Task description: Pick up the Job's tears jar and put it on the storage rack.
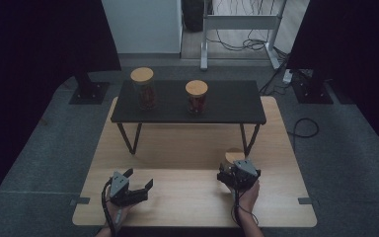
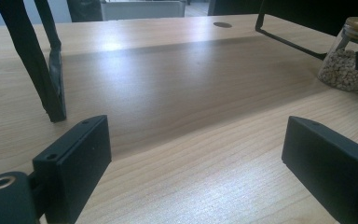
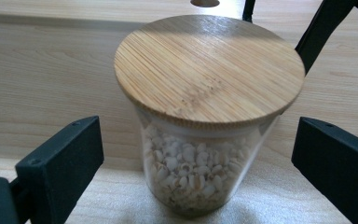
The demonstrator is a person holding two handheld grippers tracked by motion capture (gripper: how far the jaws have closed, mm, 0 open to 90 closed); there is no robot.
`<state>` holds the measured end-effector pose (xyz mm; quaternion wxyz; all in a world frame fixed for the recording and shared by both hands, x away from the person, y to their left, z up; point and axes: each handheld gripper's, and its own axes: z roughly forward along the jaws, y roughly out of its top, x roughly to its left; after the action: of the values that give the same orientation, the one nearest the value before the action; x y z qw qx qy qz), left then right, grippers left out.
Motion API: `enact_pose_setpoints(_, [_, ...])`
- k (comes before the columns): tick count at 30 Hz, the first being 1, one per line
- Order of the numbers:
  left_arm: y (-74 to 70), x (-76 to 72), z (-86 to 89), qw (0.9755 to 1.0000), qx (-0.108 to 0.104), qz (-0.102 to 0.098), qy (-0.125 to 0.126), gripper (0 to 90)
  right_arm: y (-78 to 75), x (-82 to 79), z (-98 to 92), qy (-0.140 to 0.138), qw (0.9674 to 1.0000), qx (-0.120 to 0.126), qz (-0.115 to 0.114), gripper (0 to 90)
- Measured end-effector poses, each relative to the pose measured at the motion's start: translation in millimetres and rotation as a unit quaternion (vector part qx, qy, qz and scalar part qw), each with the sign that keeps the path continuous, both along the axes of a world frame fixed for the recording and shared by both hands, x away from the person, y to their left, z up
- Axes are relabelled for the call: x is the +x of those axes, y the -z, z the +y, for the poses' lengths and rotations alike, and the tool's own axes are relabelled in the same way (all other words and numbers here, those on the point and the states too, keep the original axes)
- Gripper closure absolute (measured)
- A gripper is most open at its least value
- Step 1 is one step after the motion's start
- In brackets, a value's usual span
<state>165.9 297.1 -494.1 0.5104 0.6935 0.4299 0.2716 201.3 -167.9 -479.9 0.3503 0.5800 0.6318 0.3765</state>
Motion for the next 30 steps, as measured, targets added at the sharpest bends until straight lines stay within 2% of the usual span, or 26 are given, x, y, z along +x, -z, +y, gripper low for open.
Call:
enact_pose_setpoints(18, [0.4,1.5,1.5,1.0,0.0,0.003,-0.002,7.7,3.7,17.1,2.9,-0.005,0.9999,-0.009,0.01,3.5])
enact_pose_setpoints(26, [0.6,1.9,1.8,1.0,0.0,0.004,-0.003,7.7,4.5,23.0,3.5,-0.004,0.9999,-0.011,0.011,6.5])
enact_pose_setpoints(30, [0.7,2.2,1.9,1.0,0.0,0.004,-0.004,7.7,4.0,24.9,3.1,-0.003,0.9998,-0.012,0.013,11.2])
